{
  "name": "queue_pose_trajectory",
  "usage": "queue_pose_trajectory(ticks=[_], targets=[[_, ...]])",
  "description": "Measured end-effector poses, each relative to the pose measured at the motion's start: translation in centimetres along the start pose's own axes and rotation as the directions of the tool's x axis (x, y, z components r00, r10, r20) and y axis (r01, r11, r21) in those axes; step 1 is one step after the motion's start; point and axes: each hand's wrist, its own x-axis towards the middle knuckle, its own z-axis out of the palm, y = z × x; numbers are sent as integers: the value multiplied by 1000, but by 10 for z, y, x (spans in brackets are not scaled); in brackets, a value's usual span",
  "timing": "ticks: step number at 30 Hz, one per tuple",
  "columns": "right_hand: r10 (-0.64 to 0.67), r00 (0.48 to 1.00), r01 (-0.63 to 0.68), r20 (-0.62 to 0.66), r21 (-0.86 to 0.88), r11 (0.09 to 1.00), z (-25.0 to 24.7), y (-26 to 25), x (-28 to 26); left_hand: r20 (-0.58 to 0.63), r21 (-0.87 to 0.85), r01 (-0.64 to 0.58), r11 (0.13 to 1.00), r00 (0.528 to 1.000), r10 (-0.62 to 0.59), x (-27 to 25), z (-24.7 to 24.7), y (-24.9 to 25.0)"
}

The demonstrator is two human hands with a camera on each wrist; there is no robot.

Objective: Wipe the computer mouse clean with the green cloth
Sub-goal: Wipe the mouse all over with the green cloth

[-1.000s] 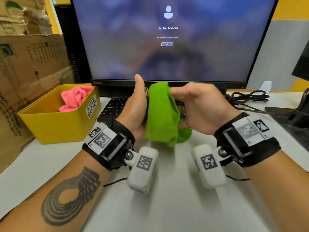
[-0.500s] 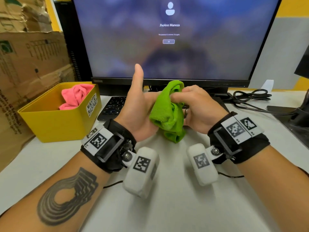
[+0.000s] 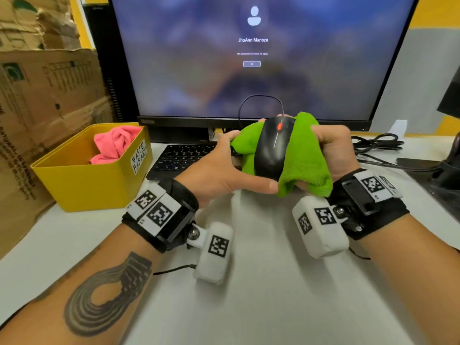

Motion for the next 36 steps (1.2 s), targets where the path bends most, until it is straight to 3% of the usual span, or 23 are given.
queue_pose_trajectory(ticks=[4,8,12,15,20,27,29,32,36], targets=[[55,998,-55,13,27,998,-4,7,4,-3,-87,35,996,999,-35,-1,4,4],[124,992,-128,35,127,984,-21,7,12,-23,-2,36,999,999,-36,-2,0,4],[172,982,-181,72,153,971,-37,10,16,-73,-46,50,998,996,-53,2,0,3],[210,975,-217,75,99,971,-37,16,16,-108,12,-18,1000,994,19,1,3,2],[148,986,-155,-70,-95,983,-31,23,19,-136,145,-176,974,971,196,3,-1,-1],[31,988,-52,-151,-136,989,-26,20,20,-197,72,-175,982,963,186,4,-1,2],[24,986,-45,-165,-123,991,-24,21,21,-173,-11,-69,998,983,66,2,2,9],[43,987,-56,-153,-86,995,-19,24,21,-29,-107,72,992,997,-75,-2,7,14],[53,992,-65,-113,-104,993,-17,28,21,86,-15,37,999,996,-36,-2,6,6]])
